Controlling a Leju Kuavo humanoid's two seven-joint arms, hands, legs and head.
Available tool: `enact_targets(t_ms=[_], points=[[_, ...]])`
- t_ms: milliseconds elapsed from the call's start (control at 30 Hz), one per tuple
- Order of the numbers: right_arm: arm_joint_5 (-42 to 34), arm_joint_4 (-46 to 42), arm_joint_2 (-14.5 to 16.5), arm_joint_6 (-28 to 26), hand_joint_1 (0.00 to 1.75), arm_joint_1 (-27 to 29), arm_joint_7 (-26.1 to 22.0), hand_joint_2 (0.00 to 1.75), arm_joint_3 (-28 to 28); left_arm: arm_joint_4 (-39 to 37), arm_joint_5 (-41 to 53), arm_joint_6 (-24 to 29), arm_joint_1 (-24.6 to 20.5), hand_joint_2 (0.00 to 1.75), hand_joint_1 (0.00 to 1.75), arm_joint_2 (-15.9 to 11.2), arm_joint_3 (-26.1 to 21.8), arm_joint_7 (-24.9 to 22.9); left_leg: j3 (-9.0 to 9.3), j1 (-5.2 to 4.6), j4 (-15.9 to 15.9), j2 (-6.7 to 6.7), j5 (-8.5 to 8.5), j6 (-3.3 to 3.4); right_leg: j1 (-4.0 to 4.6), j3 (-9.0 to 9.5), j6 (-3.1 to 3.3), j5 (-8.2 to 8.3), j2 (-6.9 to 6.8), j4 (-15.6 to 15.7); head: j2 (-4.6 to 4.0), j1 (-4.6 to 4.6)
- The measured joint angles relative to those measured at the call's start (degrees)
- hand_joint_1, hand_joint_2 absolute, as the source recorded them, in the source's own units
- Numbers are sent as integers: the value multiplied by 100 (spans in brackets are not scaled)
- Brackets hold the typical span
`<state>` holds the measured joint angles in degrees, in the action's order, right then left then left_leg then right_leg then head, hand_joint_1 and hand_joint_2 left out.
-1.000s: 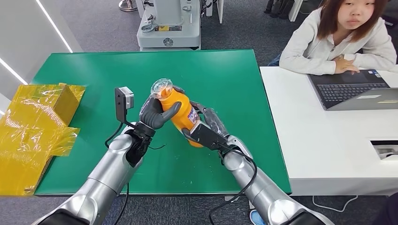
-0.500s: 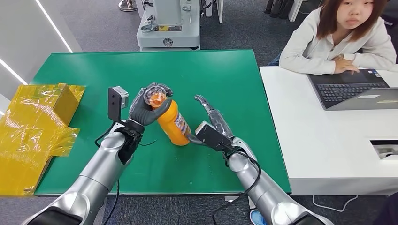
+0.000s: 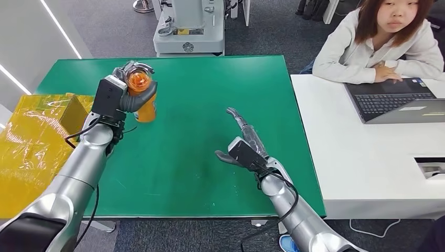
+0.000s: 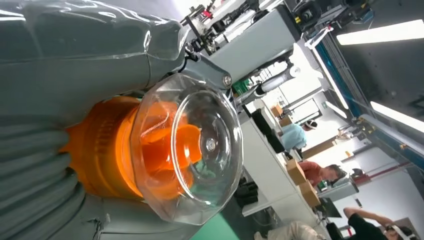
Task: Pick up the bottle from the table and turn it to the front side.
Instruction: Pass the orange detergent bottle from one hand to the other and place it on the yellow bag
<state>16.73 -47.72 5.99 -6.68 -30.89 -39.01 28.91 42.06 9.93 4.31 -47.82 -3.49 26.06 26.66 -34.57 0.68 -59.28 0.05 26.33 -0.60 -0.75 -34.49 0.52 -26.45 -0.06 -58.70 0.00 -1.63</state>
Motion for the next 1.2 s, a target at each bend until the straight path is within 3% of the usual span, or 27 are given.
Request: enact_targets(t_ms=[200,533,733,867,1033,1200], points=[[-56,-58,-71,-11,0,92,-28,175,-44,-132,560,376,-63,175,175,-140,-76,60,-1,-1,0,3,0,0,0,0,0,0,3,0,0,2],[-113,-172,-158,-22,0,247,-50,175,-58,-492,2446,2244,-162,175,175,-495,-52,-137,0,0,1,8,0,0,0,-3,0,0,9,-2,0,1],[-46,-348,-213,-66,0,550,-41,175,-85,-599,3770,3326,-175,175,175,-957,-42,-390,-1,1,2,15,0,-1,1,-8,1,-1,18,-2,0,0],[9,-461,-220,-69,0,704,-44,175,-96,-548,4917,3512,-106,175,175,-1221,-60,-768,-2,1,4,17,1,-1,0,-7,1,-1,19,-2,0,1],[83,-539,-233,-58,0,845,-50,175,-109,99,7615,3543,414,175,175,-1567,-313,-1566,-2,0,4,25,2,-3,0,-9,1,-1,25,-1,0,1],[246,-627,-237,-18,0,941,-52,175,-206,266,7936,3545,605,175,175,-1752,-342,-2086,-2,1,4,23,2,-3,0,-10,1,-1,24,-1,2,-2]])
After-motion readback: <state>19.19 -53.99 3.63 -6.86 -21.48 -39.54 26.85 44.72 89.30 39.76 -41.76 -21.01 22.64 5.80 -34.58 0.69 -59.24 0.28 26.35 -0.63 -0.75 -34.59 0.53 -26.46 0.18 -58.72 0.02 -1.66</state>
